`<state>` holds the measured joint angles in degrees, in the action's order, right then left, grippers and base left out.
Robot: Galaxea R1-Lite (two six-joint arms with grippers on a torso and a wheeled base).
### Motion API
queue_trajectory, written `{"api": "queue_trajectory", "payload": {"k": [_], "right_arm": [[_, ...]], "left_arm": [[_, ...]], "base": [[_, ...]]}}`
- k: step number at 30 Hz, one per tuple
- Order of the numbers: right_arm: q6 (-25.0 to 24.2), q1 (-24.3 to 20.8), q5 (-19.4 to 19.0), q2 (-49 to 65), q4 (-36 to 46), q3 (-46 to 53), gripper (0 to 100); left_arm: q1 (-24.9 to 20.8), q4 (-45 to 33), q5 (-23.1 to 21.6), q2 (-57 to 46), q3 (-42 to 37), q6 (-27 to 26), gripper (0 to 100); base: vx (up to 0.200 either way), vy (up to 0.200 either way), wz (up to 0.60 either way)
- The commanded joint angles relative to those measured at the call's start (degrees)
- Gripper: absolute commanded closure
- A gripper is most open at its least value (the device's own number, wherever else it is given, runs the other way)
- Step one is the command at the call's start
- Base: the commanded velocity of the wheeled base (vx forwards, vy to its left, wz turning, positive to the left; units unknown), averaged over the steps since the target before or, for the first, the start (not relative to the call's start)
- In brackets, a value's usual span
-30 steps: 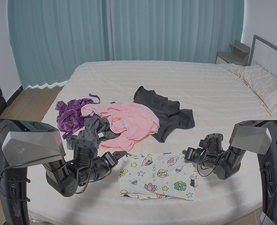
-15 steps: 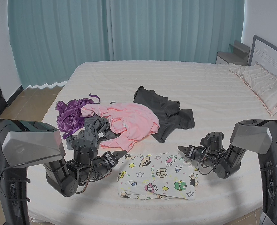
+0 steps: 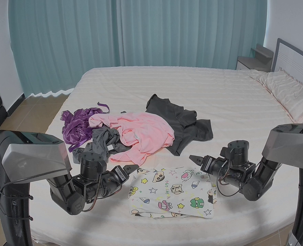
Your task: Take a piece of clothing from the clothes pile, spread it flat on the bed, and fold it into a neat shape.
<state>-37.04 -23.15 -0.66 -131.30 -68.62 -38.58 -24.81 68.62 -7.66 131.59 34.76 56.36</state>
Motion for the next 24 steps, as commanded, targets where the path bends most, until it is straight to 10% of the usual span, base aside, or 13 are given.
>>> {"api": "queue_trajectory", "payload": {"k": [1, 24], "right_arm": [[-3.92, -6.21, 0.22, 6.41, 0.51, 5.36, 0], [-8.49, -5.85, 1.27, -2.46, -4.86, 11.25, 0]], "left_arm": [[0.02, 0.02, 0.01, 0.07, -0.04, 0.07, 0], [0.02, 0.02, 0.01, -0.1, -0.21, 0.07, 0]], "base": [[0.0, 0.0, 0.0], [0.0, 0.0, 0.0]]}}
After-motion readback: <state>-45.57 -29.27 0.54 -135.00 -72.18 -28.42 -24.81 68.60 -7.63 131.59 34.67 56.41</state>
